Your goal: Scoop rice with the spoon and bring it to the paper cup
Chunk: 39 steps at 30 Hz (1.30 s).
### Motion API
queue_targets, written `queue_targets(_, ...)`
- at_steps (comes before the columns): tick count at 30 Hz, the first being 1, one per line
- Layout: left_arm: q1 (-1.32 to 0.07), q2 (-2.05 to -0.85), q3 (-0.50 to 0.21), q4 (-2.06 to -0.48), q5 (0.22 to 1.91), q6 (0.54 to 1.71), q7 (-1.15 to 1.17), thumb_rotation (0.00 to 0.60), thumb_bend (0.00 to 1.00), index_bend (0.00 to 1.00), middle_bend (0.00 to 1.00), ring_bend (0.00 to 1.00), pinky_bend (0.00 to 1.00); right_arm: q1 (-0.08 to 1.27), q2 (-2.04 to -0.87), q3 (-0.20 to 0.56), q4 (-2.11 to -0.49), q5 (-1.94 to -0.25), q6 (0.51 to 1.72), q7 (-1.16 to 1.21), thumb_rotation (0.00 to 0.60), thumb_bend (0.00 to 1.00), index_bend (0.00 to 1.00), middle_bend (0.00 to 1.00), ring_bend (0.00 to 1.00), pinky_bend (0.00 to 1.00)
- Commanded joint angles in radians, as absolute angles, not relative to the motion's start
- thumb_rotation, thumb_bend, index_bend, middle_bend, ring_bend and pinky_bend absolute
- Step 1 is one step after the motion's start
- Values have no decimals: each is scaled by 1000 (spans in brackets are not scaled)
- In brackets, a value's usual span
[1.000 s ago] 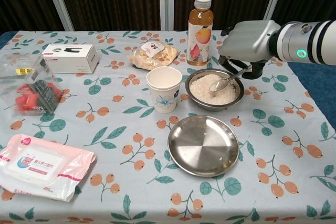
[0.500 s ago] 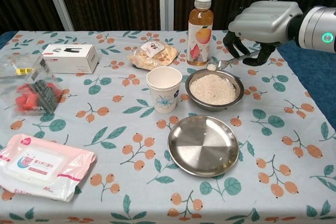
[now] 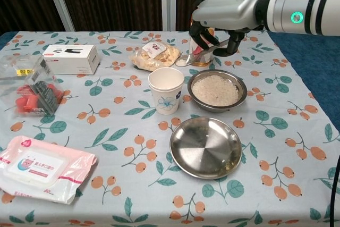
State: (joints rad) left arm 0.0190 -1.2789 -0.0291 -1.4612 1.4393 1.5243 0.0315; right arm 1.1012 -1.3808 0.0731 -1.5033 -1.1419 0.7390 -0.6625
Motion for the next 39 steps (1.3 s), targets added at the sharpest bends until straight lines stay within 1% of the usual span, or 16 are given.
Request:
queue_targets(1,20,-1280,-29,-1458,1439,1525,27,600,119,145,151,105,78,1158,-1406,74,-1476,-1104,690,-752,600,327,611,576,253,0)
queue_targets(7,20,-1285,-31,-1448,1439,1525,17,600,119,145,151,105,78,1249,-1423,45,-1469,-1074,658,-945,600,327,615,576,254,0)
queue_targets(14,24,-1293,-34,-1438,1435,1528,5,600,119,145,151,106,78,1368,-1442,-13,-1491,-1045,629,-1191,600,327,622,576,254,0)
queue_targets(19,30,-1296,-36,-1427,1435,1537,-4,600,119,145,151,105,78,1417,-1467,-51,-1509,-1040,687,-1350,600,327,625,576,254,0)
queue_targets(28,40,-1310,-34,-1408,1429,1541,-19,600,119,145,151,105,79,1456,-1497,-114,-1559,-965,804,-1605,600,327,639,576,251,0)
queue_targets(39,47,-1316,-35,-1394,1429,1544,-33,600,119,146,151,105,78,1501,-1503,-160,-1629,-815,891,-1779,600,327,659,577,251,0)
